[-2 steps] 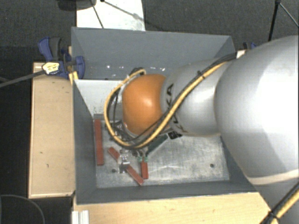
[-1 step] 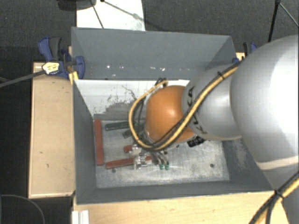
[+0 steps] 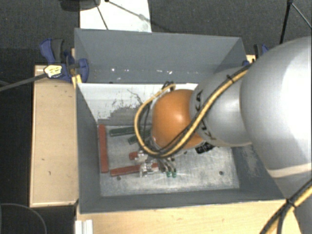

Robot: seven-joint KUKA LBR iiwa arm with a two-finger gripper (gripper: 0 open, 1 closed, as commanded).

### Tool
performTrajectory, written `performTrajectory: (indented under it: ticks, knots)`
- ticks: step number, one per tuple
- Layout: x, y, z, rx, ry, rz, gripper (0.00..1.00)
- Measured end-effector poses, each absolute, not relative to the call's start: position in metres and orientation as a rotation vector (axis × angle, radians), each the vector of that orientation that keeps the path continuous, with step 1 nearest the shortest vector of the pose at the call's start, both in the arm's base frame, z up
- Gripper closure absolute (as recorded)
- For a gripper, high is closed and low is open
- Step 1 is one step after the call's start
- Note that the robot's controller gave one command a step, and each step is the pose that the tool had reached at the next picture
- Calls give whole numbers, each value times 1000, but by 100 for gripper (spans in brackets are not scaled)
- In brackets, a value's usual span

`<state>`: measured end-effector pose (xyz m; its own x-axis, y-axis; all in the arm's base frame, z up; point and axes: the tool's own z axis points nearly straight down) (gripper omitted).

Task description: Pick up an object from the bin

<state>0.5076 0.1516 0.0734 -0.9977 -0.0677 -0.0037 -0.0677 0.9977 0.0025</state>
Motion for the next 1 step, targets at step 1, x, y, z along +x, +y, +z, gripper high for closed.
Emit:
performTrajectory:
  ticks: [1]
  knots:
    - [511, 167, 265, -155, 3130, 3, 100]
